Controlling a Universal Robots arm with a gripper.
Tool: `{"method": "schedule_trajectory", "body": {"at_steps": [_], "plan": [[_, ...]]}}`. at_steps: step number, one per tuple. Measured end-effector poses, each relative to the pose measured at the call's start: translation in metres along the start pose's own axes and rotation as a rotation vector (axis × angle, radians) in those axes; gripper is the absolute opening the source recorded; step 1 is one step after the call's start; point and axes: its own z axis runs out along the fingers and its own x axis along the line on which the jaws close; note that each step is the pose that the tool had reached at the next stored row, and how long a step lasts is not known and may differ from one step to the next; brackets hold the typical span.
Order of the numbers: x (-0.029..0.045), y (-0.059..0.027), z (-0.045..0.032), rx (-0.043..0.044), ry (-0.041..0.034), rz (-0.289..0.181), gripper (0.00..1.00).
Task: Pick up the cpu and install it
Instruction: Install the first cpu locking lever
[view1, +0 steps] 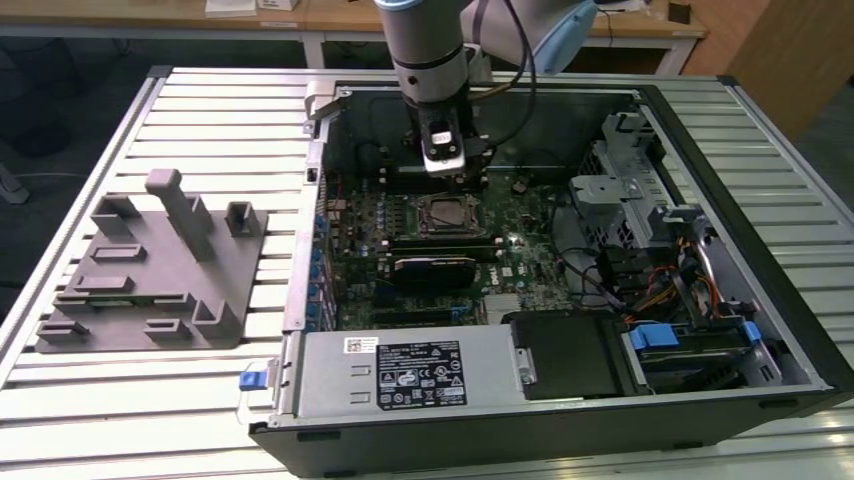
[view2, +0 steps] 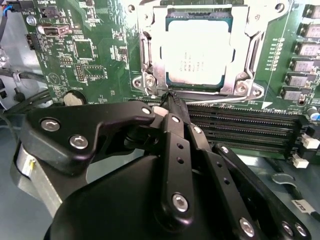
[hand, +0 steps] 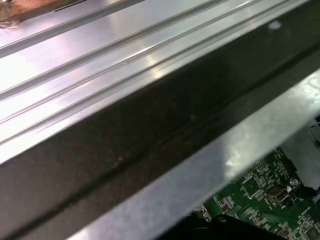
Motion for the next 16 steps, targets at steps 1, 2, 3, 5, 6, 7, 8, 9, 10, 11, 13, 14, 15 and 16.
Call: {"method": "schedule_trajectory", "body": {"at_steps": [1, 2, 3, 5, 6, 7, 8, 9, 10, 11, 13, 14, 15, 16], "plan": [[0.0, 0.0, 0.0003, 0.0021, -0.0013, -0.001, 0.11], [0.0, -0.0001, 0.0006, 0.0036, -0.0022, -0.001, 0.11], [0.0001, -0.0001, 0.0008, 0.0045, -0.0029, -0.002, 0.11], [0.0001, -0.0002, 0.0009, 0.0054, -0.0032, -0.002, 0.11], [0.0001, -0.0002, 0.0009, 0.0054, -0.0033, -0.002, 0.11], [0.0001, -0.0002, 0.0009, 0.0055, -0.0033, -0.002, 0.11], [0.0001, -0.0002, 0.001, 0.0054, -0.0034, -0.002, 0.11], [0.0001, -0.0002, 0.001, 0.0054, -0.0034, -0.002, 0.11], [0.0001, -0.0002, 0.001, 0.0054, -0.0034, -0.002, 0.11], [0.0001, -0.0001, 0.001, 0.0053, -0.0034, -0.002, 0.11], [0.0, 0.0, 0.0, 0.0052, -0.0033, -0.003, 0.11], [-0.0002, 0.0002, -0.001, 0.0051, -0.0032, -0.003, 0.11], [-0.0004, 0.0004, -0.0021, 0.005, -0.0031, -0.004, 0.11], [-0.0007, 0.0006, -0.0035, 0.0049, -0.0029, -0.005, 0.11]]}}
